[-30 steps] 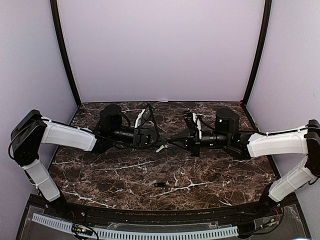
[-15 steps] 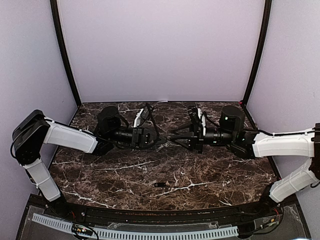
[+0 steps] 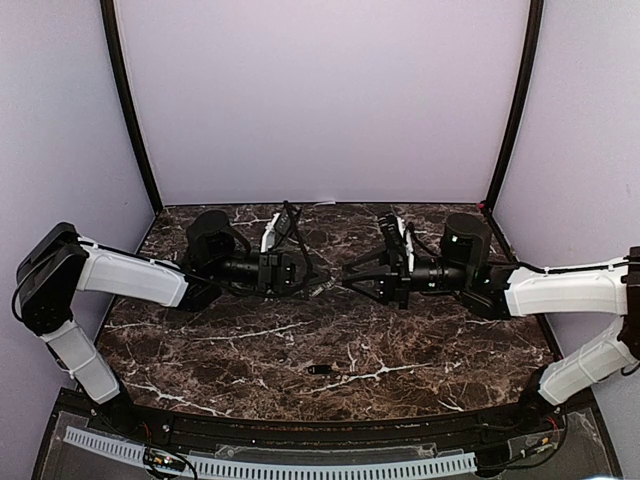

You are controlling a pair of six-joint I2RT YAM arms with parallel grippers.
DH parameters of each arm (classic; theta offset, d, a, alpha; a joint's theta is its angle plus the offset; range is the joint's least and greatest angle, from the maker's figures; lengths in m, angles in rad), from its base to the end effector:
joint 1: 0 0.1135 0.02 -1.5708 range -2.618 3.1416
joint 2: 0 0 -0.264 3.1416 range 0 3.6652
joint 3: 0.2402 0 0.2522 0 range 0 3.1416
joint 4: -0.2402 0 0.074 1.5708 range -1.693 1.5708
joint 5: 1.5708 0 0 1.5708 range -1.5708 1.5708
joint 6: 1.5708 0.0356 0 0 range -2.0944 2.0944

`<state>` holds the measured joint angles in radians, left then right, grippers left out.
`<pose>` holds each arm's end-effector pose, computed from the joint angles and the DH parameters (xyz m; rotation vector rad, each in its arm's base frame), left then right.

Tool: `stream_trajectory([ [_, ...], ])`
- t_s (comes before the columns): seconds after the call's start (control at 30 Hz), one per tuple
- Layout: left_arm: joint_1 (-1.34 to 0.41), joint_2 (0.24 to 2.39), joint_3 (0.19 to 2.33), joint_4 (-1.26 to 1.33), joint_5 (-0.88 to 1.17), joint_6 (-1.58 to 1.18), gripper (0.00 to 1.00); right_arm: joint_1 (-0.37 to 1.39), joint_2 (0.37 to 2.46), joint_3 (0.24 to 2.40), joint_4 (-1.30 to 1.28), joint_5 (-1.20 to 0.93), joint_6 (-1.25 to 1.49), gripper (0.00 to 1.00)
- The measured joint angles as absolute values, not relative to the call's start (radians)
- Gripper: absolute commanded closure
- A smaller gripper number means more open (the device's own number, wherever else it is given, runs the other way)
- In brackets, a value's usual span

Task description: Remove the keys from the keyring

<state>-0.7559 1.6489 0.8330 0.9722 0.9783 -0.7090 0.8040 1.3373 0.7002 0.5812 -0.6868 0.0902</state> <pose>0.2307 -0.2581 0.2540 0.9861 1.5037 -1.7983 0.1870 0.2266 0.2672 -1.1131 1.3683 1.2219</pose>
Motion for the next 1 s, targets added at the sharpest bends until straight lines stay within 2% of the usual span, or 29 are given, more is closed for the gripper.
stream_trajectory([
  [0.6,-0.768,1.613,0.822,0.945,0.932,-0.667,1.00,0.805,1.435,0.727,0.711,-0.789,0.223,0.61],
  [0.73,-0.769,1.613,0.813,0.954,0.915,-0.667,1.00,0.812,1.455,0.727,0.749,-0.794,0.253,0.70],
  [1.0,-0.769,1.613,0.805,0.974,0.897,-0.666,1.00,0.817,1.482,0.727,0.811,-0.794,0.295,0.77],
])
